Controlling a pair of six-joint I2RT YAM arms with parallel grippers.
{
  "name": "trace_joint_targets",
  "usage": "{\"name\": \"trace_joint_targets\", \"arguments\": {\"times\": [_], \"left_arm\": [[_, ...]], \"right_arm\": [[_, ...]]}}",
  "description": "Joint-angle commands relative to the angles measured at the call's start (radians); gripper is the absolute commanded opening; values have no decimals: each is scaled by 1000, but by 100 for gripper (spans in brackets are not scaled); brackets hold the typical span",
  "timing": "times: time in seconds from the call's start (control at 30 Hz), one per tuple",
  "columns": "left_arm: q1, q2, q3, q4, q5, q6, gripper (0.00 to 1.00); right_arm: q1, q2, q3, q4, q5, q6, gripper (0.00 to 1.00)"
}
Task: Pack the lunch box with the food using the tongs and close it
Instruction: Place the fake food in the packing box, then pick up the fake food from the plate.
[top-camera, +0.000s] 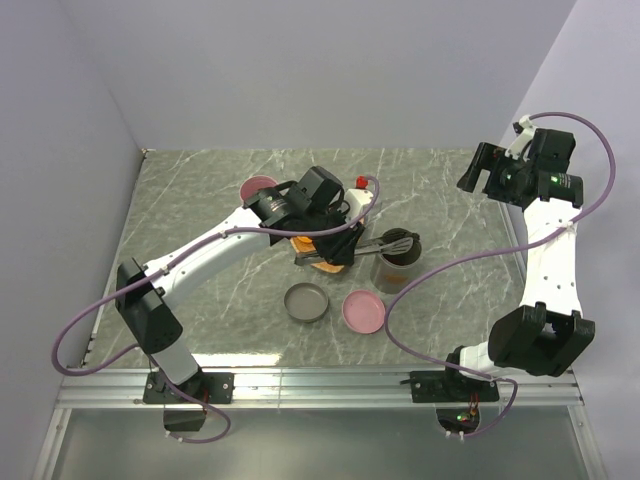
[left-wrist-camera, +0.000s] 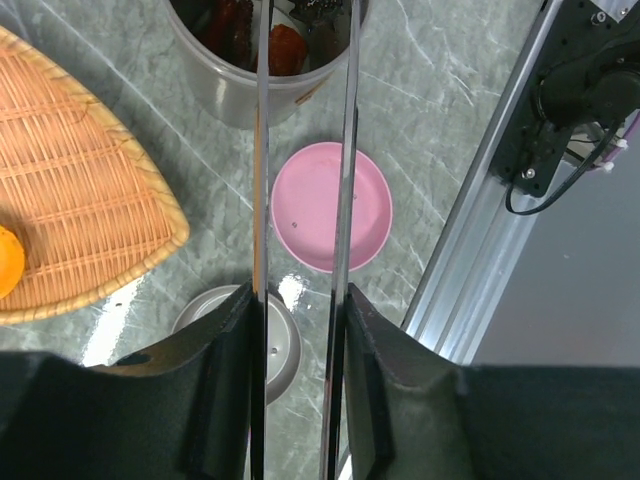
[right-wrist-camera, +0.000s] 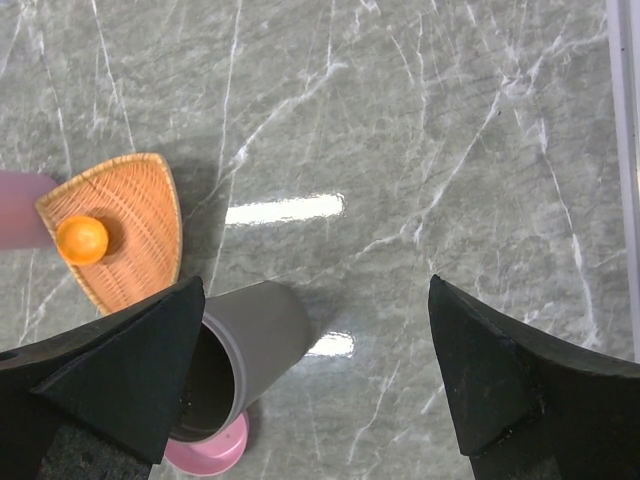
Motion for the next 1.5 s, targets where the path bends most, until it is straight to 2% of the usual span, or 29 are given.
{"name": "trace_joint_targets", "arguments": {"times": [0.0,0.07,0.13,0.27,0.43,0.63,0.9,1.07,1.47], "left_arm": [[-4,-10,61,33,-18,-4,43],[-4,-8,61,35,-21,-4,47],[-4,-14,59,36,-21,-38,55],[-4,-25,71,36,-38,-38,58],[25,-83,88,25,-83,-21,57],[175,-148,12,-48,-1,63,55],[338,-186,-134,-83,-57,189,55],[425,-156,-162,-96,-47,186,54],[454,-53,-146,-128,-129,117,50]], "right_arm": [[-7,4,37,24,-17,-4,100],[-9,7,39,19,-23,-7,100],[-7,7,40,19,-22,-10,100],[-7,4,37,16,-38,-16,100],[-9,2,36,16,-43,-19,100],[-7,2,37,11,-58,-26,100],[-7,1,33,7,-65,-27,100],[-6,-7,26,8,-66,-29,100],[-6,-8,22,7,-60,-33,100]]}}
